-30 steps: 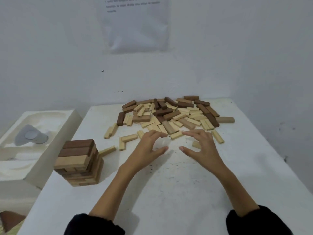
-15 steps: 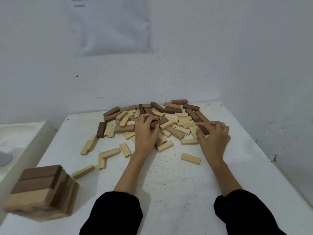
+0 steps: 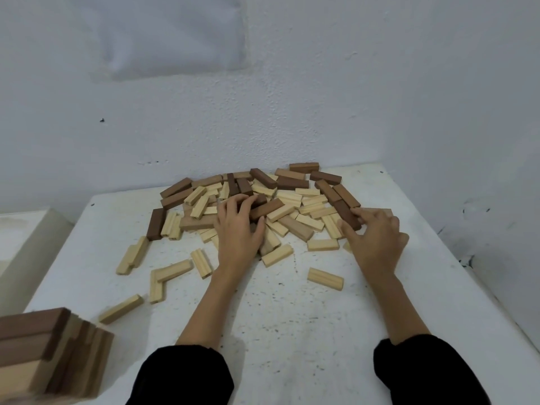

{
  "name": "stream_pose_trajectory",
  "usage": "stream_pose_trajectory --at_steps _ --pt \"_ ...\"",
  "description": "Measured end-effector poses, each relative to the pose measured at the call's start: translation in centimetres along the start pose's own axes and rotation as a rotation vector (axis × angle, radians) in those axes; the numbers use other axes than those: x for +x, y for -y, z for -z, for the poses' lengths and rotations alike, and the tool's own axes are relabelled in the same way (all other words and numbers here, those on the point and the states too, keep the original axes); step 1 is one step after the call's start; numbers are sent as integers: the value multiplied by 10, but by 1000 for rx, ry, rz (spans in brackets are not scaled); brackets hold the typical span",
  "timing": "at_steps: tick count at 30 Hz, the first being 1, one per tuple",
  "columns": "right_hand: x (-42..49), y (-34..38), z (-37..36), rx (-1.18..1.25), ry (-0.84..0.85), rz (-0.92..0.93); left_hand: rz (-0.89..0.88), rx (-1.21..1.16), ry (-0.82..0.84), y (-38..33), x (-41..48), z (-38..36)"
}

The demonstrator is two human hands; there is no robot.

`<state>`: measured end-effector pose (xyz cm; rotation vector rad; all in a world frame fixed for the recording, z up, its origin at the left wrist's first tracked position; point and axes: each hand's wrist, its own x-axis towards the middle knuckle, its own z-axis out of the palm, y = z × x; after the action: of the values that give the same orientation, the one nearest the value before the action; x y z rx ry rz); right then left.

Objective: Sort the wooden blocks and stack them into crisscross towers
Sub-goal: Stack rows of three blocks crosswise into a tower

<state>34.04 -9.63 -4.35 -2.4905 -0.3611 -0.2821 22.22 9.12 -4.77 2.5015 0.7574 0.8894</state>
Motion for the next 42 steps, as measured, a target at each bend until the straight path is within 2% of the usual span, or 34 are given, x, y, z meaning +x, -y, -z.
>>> stream_pose_trajectory --at_steps 4,9,11,14,17,20,25,29,31,36,42 --pt "1 -1 0 131 20 34 8 27 18 0 -1 -1" --pt "2 -3 2 434 -144 202 7 32 20 1 -1 -2" --pt "6 -6 2 468 -212 226 5 26 17 1 -1 -2" --pt "15 -19 1 372 -255 213 -12 26 5 2 -2 -2" --pt "23 -35 3 172 -200 211 -12 22 0 1 -2 -1" --pt "26 -42 4 124 6 168 -10 18 5 1 -2 -1" --pt "25 -41 6 231 77 255 -8 17 9 2 -2 -1" --pt "22 -36 14 359 151 176 3 48 21 2 -1 -2" --pt "20 -35 15 414 145 159 20 58 29 2 -1 -2" --pt "12 -22 22 551 0 145 47 44 4 2 0 -2" --pt "-37 19 17 540 -47 275 79 -65 -24 4 1 0"
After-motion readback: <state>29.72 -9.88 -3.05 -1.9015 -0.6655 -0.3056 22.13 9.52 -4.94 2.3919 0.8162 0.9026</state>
